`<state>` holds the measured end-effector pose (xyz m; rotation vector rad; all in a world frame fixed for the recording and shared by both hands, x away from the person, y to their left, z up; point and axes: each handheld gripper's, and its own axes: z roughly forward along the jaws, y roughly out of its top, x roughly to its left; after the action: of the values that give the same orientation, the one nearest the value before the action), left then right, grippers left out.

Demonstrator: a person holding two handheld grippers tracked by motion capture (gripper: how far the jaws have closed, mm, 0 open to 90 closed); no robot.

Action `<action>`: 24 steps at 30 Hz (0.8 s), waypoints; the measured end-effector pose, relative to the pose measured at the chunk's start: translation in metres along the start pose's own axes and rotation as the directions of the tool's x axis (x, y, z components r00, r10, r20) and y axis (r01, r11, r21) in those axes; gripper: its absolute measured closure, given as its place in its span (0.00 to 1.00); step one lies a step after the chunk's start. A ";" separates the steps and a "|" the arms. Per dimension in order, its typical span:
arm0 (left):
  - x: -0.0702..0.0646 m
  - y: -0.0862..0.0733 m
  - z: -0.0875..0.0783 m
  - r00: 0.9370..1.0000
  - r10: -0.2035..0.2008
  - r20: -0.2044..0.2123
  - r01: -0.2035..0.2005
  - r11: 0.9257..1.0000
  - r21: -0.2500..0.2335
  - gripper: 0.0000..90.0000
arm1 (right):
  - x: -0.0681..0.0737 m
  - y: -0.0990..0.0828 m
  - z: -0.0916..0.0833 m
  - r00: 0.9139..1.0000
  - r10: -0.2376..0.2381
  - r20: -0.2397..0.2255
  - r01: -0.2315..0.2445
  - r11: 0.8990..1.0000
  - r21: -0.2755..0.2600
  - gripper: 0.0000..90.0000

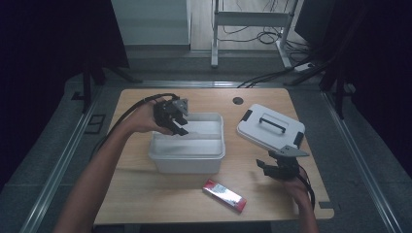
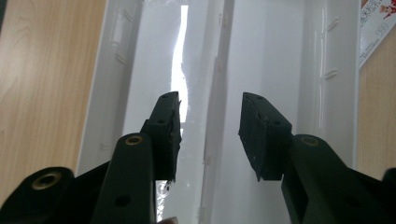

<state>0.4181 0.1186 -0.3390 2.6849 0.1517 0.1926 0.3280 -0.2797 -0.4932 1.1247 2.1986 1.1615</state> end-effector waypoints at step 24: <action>0.009 0.007 0.019 0.998 0.013 0.064 -0.020 0.993 0.115 0.77 | -0.003 -0.002 0.000 1.000 0.001 0.004 -0.001 1.000 0.009 0.38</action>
<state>0.4308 0.1056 -0.3519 2.8048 0.1245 0.1065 0.3287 -0.2831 -0.4949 1.1310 2.2024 1.1496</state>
